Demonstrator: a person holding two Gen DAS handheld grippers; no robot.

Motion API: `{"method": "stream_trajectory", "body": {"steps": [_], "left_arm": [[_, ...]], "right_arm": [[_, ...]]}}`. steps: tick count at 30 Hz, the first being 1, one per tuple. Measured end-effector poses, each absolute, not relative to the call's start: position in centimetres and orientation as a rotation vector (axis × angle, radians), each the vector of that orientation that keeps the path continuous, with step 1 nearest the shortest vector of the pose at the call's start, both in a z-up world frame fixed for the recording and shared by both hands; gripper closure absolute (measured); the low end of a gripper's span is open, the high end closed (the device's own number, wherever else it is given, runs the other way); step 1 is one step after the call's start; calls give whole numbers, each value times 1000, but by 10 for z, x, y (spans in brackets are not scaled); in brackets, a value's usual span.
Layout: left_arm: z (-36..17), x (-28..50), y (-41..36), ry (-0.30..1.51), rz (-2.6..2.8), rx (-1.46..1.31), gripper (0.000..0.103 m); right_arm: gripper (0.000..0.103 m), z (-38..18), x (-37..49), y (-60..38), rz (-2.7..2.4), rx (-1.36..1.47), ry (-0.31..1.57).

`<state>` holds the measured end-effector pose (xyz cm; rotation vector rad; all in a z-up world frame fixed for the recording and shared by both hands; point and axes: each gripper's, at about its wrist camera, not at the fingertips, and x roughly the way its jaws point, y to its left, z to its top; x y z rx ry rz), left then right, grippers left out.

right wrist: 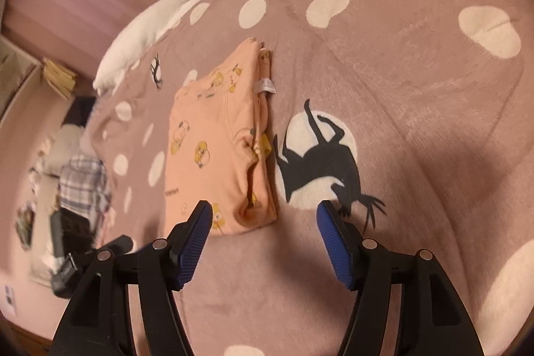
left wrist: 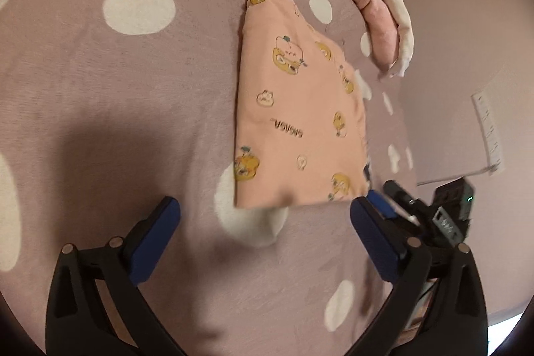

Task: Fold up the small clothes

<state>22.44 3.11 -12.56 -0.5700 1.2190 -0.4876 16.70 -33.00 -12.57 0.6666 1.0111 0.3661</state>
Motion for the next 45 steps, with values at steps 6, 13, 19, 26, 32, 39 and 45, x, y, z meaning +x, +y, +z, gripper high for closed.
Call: {"method": "stream_trajectory", "body": {"steps": [6,13,19,26,32,39,45], "left_arm": [[-128,245,25,1201,-517,-592,1],[-131,269,13,1191,-552,-585,1],[-136,283,4,1193,-570,-582,1],[-138,299,-3,1195,-588,-576,1],[-141,311,-9,1175,-588,-570,1],[-143,326,-20,1158,-560,-559,2],[-143,331,-21,1164,-548,-538,9]], "right_arm": [[38,-132,183,-331,387,707,1023],[38,-132,203,-326,425,704,1027],[38,-134,219,-313,462,700,1042],[38,-138,244,-301,501,734,1052],[38,-141,260,-294,527,745,1061],[38,-142,272,-289,537,726,1054],[44,-142,277,-286,530,696,1042]]}}
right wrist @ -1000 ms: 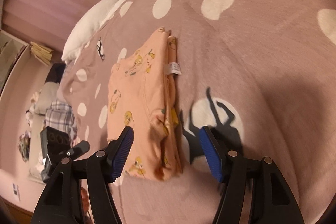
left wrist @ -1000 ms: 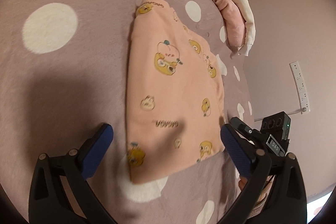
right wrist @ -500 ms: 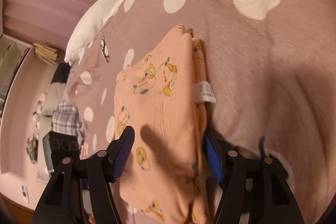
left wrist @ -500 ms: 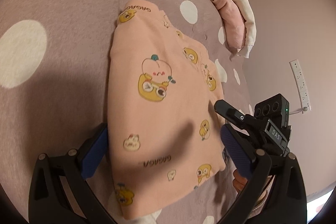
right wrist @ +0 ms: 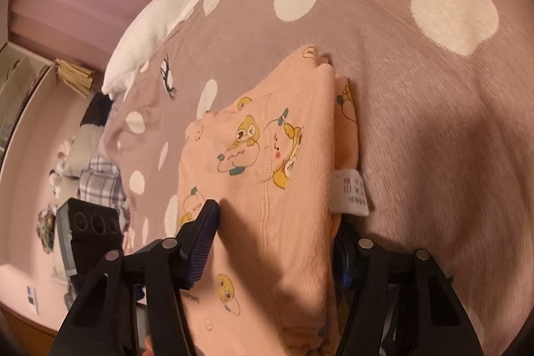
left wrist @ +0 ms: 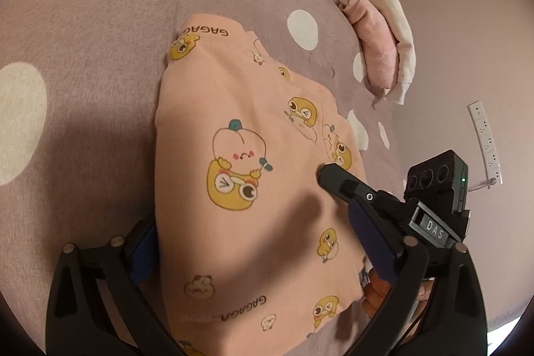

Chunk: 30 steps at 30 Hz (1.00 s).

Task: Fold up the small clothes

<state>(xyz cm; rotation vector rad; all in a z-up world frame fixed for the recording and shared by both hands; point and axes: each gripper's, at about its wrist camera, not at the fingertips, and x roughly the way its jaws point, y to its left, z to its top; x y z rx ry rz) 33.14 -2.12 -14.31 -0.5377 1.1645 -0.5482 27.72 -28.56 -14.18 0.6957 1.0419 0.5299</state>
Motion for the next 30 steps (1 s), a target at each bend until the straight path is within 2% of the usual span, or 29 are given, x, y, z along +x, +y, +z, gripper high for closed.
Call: {"method": "stream_trajectory", "body": {"steps": [1,3,6,8,19,30], "left_arm": [[-143,331,-23,1167,-540,-523,12],[-142,330,-26,1168,-519,-467,28],[-140,328,-30,1166,-485,-392,44],[-139,327,-31,1164,-465,-347,51],[-138,322,-32,1143,-450,-279,59],[-125,318,-30,1110,-464,-283,72]], "right_arm": [[46,-142,278,-285,529,688,1043],[49,-141,278,-284,527,667,1041],[55,-139,277,-280,518,619,1035],[56,-138,275,-278,515,596,1032],[67,-123,271,-261,471,436,995],[71,-107,262,-253,500,414,931]]}}
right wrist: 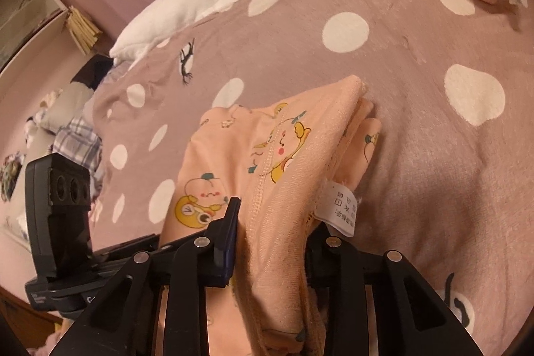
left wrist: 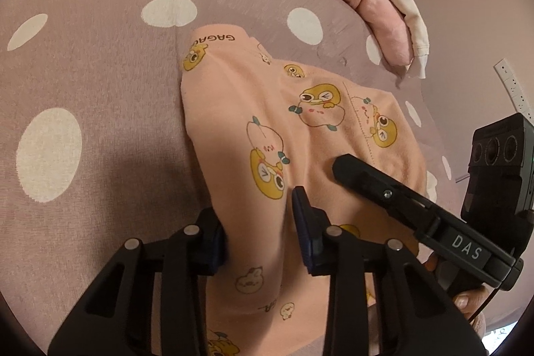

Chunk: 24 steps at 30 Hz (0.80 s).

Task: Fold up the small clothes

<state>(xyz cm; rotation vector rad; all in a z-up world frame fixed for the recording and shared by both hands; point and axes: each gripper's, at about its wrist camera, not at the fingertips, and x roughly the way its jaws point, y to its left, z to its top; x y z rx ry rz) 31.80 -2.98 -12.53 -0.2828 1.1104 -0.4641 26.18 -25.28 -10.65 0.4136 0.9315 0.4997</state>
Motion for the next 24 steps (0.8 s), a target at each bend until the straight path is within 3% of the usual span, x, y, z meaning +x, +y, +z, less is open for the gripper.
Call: {"method": "stream_trajectory", "body": {"steps": [24], "left_arm": [[-97,276,-30,1053,-521,-283,72]], "right_arm": [[73,-77,224,-250,556,435,861]]}}
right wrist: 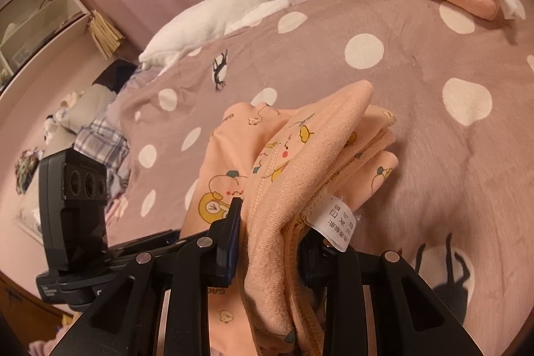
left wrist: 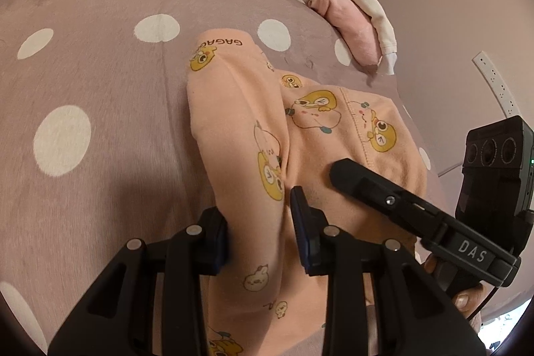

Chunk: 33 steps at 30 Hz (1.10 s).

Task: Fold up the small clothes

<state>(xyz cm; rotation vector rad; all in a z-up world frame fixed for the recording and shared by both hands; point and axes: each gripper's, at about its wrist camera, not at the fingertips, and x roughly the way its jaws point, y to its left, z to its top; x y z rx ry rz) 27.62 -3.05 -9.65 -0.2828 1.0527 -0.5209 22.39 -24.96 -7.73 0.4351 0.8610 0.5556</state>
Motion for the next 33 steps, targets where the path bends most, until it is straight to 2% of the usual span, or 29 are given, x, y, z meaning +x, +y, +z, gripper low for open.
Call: {"method": "stream_trajectory", "body": {"steps": [33], "left_arm": [[-72,161,-38,1029,-540,-211,72]], "right_arm": [[74,-58,125,-257,578,478,815]]}}
